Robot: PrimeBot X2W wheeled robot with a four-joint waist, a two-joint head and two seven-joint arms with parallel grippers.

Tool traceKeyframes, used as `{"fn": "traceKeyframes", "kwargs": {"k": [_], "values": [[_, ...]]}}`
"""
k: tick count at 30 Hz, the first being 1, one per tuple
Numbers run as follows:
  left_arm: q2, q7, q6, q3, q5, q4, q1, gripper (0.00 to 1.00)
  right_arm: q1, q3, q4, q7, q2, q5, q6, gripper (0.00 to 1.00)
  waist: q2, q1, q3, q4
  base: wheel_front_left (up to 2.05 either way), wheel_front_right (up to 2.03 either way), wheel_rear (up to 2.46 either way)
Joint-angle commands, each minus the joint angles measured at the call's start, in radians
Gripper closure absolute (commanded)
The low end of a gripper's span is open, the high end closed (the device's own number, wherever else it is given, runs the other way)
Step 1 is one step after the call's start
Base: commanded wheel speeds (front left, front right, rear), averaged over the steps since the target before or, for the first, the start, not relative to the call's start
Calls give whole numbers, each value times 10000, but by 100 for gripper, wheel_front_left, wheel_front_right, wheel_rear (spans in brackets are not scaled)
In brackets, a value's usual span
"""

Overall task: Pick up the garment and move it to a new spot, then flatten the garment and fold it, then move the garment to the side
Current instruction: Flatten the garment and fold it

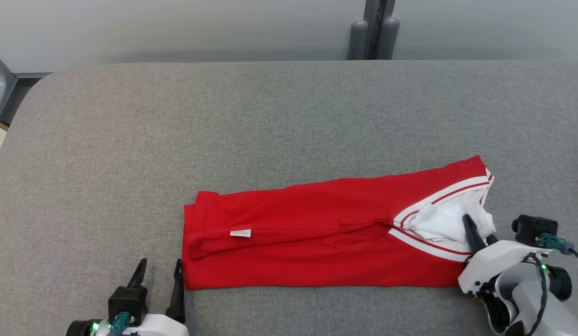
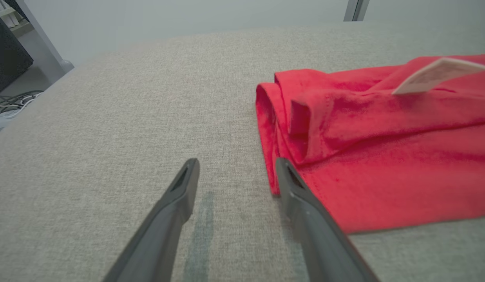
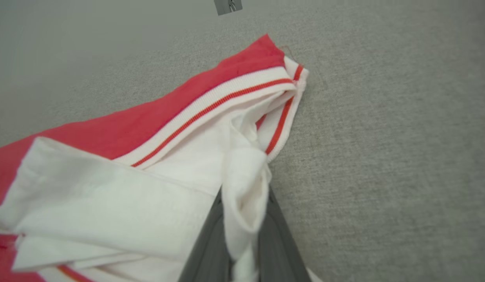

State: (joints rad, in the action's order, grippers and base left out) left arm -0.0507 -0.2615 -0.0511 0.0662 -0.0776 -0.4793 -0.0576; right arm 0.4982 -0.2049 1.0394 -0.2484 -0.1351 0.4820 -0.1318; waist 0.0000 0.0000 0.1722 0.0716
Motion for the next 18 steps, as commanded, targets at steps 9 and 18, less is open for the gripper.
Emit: {"fn": "traceKeyframes", "kwargs": {"k": [9,18], "values": [[-23,-44,81,-27,83,-53,-6,0,-429,975,-1302,-180,-397,-198,12,100,0,0,-354,-187,0,0,0],[-22,-44,37,91,-44,-81,49,0,-900,-250,-3375,-173,230,-144,11,100,0,0,-529,-293,0,0,0]]}}
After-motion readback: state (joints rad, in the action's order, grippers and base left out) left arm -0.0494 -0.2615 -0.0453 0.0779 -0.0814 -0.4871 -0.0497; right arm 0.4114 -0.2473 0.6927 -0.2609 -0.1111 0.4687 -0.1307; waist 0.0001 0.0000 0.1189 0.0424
